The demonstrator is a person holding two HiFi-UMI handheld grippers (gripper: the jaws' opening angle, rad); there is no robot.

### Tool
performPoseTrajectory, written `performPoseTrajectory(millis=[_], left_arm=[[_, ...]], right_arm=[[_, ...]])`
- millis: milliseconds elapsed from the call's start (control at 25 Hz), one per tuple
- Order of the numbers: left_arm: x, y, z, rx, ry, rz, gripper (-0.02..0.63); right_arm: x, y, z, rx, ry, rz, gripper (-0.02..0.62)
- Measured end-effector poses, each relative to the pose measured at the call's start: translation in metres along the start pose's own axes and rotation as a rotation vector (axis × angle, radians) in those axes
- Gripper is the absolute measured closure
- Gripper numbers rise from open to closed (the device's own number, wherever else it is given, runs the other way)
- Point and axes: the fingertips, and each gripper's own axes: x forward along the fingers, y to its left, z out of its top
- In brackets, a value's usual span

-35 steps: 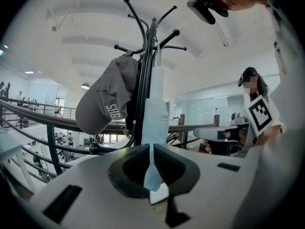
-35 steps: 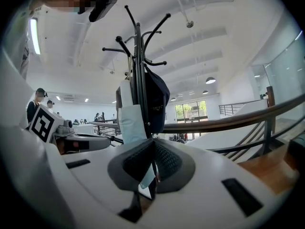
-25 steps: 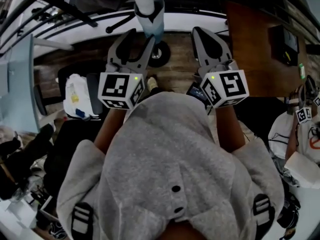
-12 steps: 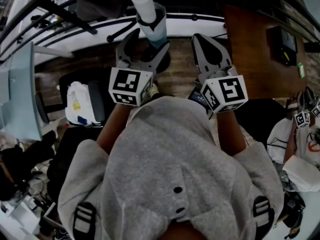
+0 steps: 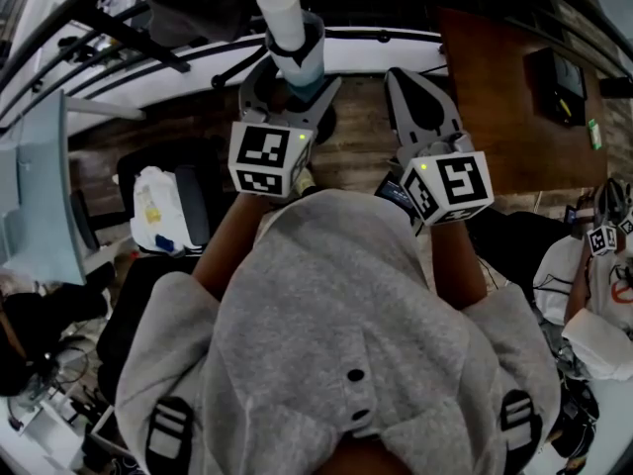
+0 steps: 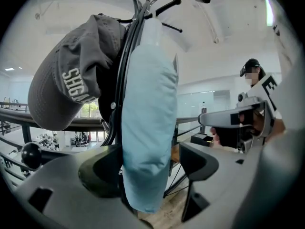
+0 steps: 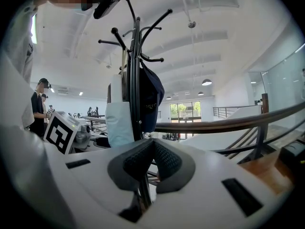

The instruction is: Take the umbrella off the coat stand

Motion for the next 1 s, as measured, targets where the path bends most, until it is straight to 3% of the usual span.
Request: performPoseTrajectory(millis=[680, 800, 1000], left_arm=[[0.018, -0.009, 0.014, 0.028, -0.012, -0.030, 0.244], [0.016, -0.005, 0.015, 0.027, -0.027, -0.014, 0.298], [0.009, -0.008, 0.012, 0.027, -0.022, -0.023, 0.311]], right_arm=[[0.008, 0.000, 0.003, 0.010, -0.010, 0.008, 0.586], [0.008, 0.001, 0.002, 0.007, -0.016, 0.008, 0.586], [0.005, 0.004, -0.002, 0.012, -0.010, 0.007, 0.586]])
